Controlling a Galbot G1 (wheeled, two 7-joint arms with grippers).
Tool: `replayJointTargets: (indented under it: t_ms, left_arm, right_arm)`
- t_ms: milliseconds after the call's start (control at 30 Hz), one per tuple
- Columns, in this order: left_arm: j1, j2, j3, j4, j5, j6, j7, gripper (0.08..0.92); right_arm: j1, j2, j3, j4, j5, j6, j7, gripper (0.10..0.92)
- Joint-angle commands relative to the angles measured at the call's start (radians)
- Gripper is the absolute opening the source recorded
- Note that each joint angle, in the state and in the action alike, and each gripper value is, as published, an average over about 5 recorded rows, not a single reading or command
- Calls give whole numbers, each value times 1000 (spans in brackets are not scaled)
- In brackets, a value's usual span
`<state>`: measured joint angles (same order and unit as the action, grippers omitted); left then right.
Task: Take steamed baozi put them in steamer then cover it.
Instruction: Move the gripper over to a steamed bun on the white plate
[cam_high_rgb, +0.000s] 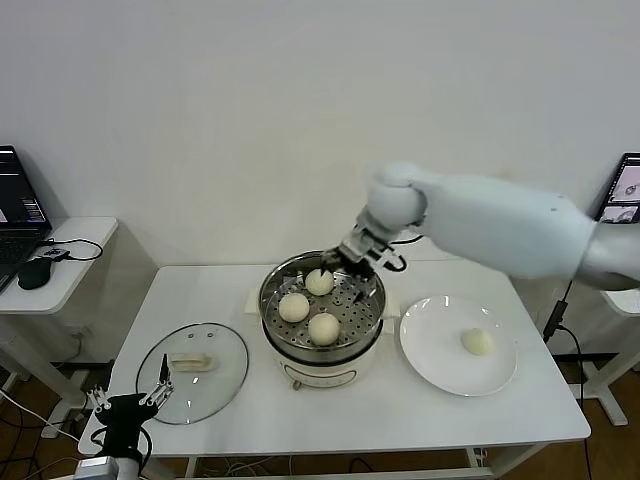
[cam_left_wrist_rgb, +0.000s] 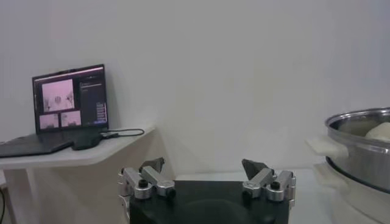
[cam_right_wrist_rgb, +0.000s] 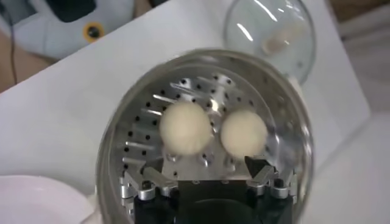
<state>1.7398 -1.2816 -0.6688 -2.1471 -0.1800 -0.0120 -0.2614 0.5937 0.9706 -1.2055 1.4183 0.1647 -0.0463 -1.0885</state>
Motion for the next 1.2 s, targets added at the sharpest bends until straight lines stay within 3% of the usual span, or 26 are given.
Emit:
replayJointTargets:
  t_ms: [33,200,500,733,1200]
  left_arm:
    - [-5,6,7,0,4,0,2,823]
    - [-6,15,11,0,7,0,3,823]
    - [2,23,16,1,16,0,5,823]
    - [11,18,16,-5,30,2,8,823]
    - [41,9,-10,-16,43,0,13,823]
  right_arm:
    - [-9,-350,66,154,46,-336,23,823]
    - [-107,-515,104,190,-29,-306,8,823]
    - [-496,-636,384,107,-241,-184,-26,823]
    - [-788,-577,649,-26,-340,-143,0,823]
    - [-809,-375,661,-224,-425,-108,38,823]
